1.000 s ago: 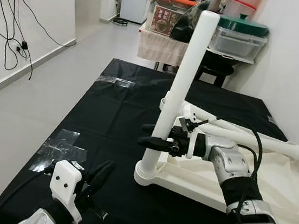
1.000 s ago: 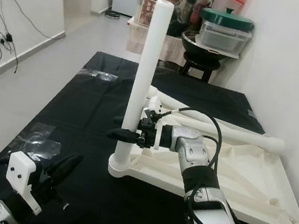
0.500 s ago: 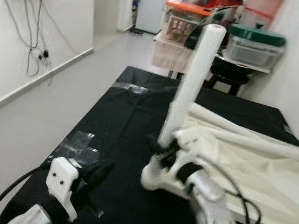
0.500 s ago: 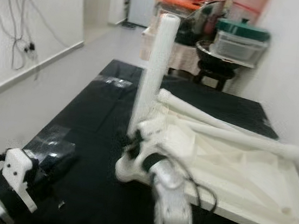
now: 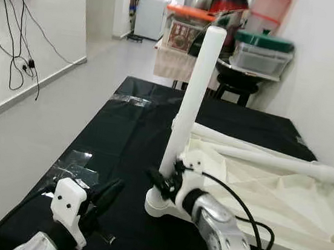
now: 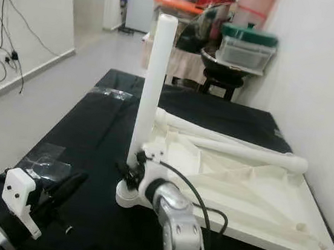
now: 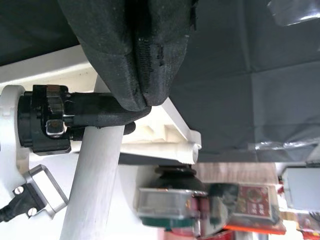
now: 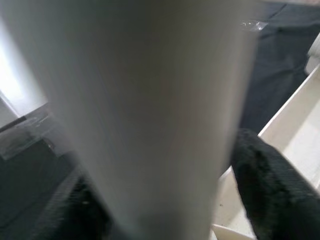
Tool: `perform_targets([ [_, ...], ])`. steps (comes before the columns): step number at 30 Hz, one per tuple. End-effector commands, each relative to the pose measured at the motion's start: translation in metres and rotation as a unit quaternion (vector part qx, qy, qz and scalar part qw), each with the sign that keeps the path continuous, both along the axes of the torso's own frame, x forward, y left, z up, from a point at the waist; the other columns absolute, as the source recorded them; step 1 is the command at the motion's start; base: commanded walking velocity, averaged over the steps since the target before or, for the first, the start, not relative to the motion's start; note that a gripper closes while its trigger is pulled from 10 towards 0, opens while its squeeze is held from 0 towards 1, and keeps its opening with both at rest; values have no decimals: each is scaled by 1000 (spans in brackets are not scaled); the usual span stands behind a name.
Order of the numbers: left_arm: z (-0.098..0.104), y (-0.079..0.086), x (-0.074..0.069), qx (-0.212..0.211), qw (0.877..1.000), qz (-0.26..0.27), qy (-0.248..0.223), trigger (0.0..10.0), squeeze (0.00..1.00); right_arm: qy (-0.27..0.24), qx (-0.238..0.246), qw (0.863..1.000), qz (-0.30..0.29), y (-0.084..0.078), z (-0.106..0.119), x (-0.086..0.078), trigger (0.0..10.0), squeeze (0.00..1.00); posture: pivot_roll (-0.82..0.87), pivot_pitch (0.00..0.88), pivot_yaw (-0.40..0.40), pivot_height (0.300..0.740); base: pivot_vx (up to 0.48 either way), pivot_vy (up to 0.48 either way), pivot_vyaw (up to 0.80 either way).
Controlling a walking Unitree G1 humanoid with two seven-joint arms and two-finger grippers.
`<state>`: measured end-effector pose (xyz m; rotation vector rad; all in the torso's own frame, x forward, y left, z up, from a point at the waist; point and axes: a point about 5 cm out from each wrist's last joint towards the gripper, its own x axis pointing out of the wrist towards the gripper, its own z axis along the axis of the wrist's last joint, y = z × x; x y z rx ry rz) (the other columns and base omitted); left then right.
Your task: Building children table
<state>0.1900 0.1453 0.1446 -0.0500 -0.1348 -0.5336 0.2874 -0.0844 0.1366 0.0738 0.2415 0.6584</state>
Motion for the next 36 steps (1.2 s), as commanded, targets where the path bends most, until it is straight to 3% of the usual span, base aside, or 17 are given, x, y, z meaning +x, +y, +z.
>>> perform_targets([
  [1,-1,-2,0,-2,1000,-9,2,10000,0,-29,25,998,48,-2,16,5,10000,1000,6,0,-109,740,0,0,0],
  [2,-1,-3,0,-2,1000,-10,2,10000,0,-60,35,990,123,-5,27,8,10000,486,8,0,-111,740,0,0,0],
  [3,-2,-4,1,-3,1000,-10,2,10000,0,-80,38,981,174,-8,34,8,10000,486,8,0,-111,740,0,0,0],
  [4,-2,-4,1,-3,1000,-10,2,10000,0,-80,38,981,174,-8,34,8,10000,486,8,0,-111,740,0,0,0],
  [5,-2,-4,1,-3,1000,-9,2,10000,0,-93,35,968,231,-11,39,10,10000,0,8,0,-113,740,0,0,0],
  [6,-2,-5,2,-2,1000,-9,2,10000,0,-97,27,952,290,-15,41,12,10000,0,18,0,-117,740,0,0,0],
  [11,-3,-6,3,-1,1000,-6,2,10000,0,-77,28,923,375,-18,45,21,10000,0,27,0,-116,740,0,0,0],
  [13,-4,-6,4,1,1000,-5,2,10000,0,-65,17,923,379,-18,45,39,10000,0,32,0,-118,740,0,0,0],
  [17,-4,-6,4,1,1000,-4,2,10000,0,-58,4,923,380,-19,44,45,10000,0,35,0,-120,740,0,0,0],
  [18,-4,-6,4,1,1000,-4,2,10000,0,-52,14,919,391,-22,45,45,3804,0,37,0,-120,740,0,0,0],
  [19,-4,-6,4,1,1000,-4,2,10000,0,-52,14,919,391,-22,45,45,3804,0,37,0,-120,740,0,0,0],
  [20,-4,-6,5,1,1000,-4,2,10000,0,-47,26,915,401,-26,47,46,0,0,37,0,-120,740,0,0,0],
  [28,-4,-7,5,0,1000,-4,2,10000,0,-53,39,911,407,-45,48,45,0,0,20,0,-114,740,0,0,0],
  [31,-3,-8,3,-2,1000,-5,0,10000,0,-69,-5,936,346,-63,40,37,0,0,9,0,-116,740,0,0,0],
  [34,-3,-8,3,-2,1000,-5,0,10000,0,-72,-18,944,320,-67,38,36,0,0,9,0,-116,740,0,0,0],
  [35,-2,-7,2,-2,1000,-5,-1,10000,0,-69,-26,961,268,-69,33,33,0,0,-2,0,-124,740,0,0,0],
  [36,-2,-6,2,-2,1000,-5,-2,10000,0,-78,-35,984,155,-64,25,32,0,0,-4,0,-125,740,0,0,0],
])
